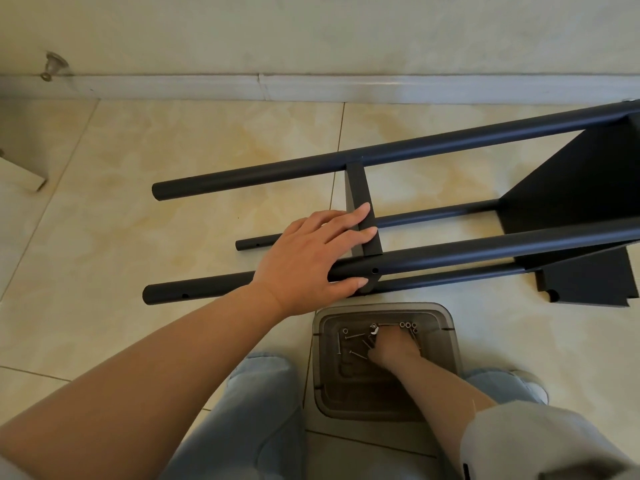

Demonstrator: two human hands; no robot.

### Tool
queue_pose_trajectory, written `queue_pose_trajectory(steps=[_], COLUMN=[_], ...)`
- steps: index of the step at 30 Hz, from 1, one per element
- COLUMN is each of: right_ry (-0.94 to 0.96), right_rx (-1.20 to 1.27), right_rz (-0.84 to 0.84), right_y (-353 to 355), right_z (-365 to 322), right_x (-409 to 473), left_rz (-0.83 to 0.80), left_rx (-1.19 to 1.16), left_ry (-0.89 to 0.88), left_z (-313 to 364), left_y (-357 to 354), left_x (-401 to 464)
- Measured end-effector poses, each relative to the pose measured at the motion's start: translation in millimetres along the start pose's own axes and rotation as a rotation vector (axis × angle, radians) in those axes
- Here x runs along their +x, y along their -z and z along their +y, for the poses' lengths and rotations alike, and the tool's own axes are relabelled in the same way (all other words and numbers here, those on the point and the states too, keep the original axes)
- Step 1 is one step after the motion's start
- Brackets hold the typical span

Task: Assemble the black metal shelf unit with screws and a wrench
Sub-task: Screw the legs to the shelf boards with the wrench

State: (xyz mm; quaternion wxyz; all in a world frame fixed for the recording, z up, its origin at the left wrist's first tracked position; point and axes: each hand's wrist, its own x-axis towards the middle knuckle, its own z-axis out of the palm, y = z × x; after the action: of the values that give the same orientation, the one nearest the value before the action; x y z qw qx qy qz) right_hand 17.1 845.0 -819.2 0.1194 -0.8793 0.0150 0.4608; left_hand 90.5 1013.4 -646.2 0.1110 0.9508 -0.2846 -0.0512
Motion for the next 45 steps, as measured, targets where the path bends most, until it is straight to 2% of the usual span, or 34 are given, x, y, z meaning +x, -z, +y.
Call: queue_pose_trajectory(steps=[5, 9, 12, 19, 22, 24, 29, 32, 35, 45], right_ry=[0.211, 0.388, 0.426, 0.449, 0.448, 0.445, 0.493, 0.491, 0.478, 0.523], right_rx=[0.028, 0.089, 0.18, 0.415, 0.589, 0.613, 0.673, 0.606, 0.405, 0.256], right_rz=[-0.2, -0.251, -0.249, -0.056, -0.094, -0.123, -0.05, 0.168, 0.322, 0.385], right_y=[27, 71, 110, 151, 152, 154, 158, 154, 152, 151], right_z=[-13, -22, -29, -21, -11, -3, 0, -9, -15, -28], right_x=[-30, -68, -100, -153, -160, -162, -165, -162, -159, -155], left_rz=[-0.055, -0.085, -0.092, -0.076, -0.084, -0.093, -0.086, -0.096, -0.089, -0.109], left_rx=[0.004, 0.015, 0.008, 0.018, 0.015, 0.018, 0.018, 0.039, 0.05, 0.123], left_ry=[0.015, 0.03, 0.034, 0.032, 0.039, 0.042, 0.044, 0.046, 0.04, 0.014], left_z=[3, 5, 6, 8, 8, 10, 10, 10, 10, 7], left_y=[6, 9, 10, 12, 13, 14, 15, 15, 14, 9], left_x=[2, 2, 2, 0, 0, -1, 2, 3, 3, 4])
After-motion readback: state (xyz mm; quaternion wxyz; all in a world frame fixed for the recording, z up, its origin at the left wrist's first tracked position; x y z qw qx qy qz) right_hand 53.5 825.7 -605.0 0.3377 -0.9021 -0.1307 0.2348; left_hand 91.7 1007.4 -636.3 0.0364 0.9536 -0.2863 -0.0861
